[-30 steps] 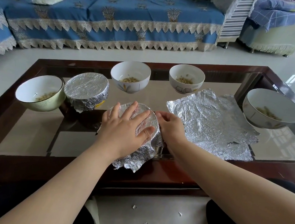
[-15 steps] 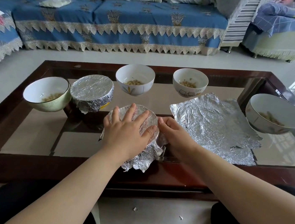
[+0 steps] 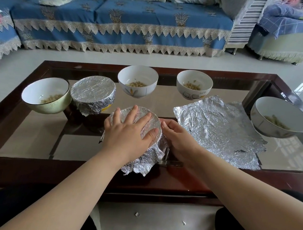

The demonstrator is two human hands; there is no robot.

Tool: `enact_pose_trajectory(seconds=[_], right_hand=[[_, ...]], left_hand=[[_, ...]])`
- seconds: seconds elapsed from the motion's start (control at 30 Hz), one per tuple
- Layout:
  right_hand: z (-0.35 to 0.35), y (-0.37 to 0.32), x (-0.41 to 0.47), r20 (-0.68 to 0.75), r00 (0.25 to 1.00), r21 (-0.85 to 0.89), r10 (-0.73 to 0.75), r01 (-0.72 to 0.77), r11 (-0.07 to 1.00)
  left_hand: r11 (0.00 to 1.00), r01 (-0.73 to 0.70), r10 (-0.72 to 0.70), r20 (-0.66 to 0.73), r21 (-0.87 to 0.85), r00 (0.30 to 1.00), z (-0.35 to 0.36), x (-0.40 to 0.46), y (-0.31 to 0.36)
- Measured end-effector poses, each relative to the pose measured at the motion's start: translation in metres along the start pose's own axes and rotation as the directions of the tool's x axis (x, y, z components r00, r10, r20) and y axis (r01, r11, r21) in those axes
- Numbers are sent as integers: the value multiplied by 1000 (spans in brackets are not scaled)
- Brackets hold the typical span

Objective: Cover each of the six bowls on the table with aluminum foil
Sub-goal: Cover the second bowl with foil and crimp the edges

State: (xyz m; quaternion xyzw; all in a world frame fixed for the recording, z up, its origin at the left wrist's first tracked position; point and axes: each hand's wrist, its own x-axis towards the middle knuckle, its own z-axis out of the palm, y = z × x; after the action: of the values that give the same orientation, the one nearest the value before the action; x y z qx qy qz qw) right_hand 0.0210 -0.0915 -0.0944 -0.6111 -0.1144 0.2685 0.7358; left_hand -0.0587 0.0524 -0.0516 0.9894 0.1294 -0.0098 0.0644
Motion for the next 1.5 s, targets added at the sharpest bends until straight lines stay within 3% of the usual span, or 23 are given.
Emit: enact_pose_trajectory(seconds=[0.1, 0.2, 0.5, 0.93, 1.5], right_hand=[[-8, -6, 1, 69, 997, -46, 47, -44, 998], [-7, -7, -3, 114, 991, 17, 69, -71, 997], [11, 11, -7, 24, 1000, 132, -16, 13, 991], [27, 21, 2, -246, 957, -348, -152, 59, 936], [23, 7, 18, -189, 964, -670, -187, 13, 742]], left_hand=[[1000, -26, 26, 17, -6, 1000, -2, 0, -4], [998, -60, 60, 22, 1, 998, -5, 2, -14], [998, -59, 59, 22, 3, 998, -5, 5, -20], [998, -53, 53, 19, 19, 998, -4, 5, -19], [999, -41, 40, 31, 20, 999, -7, 4, -16]])
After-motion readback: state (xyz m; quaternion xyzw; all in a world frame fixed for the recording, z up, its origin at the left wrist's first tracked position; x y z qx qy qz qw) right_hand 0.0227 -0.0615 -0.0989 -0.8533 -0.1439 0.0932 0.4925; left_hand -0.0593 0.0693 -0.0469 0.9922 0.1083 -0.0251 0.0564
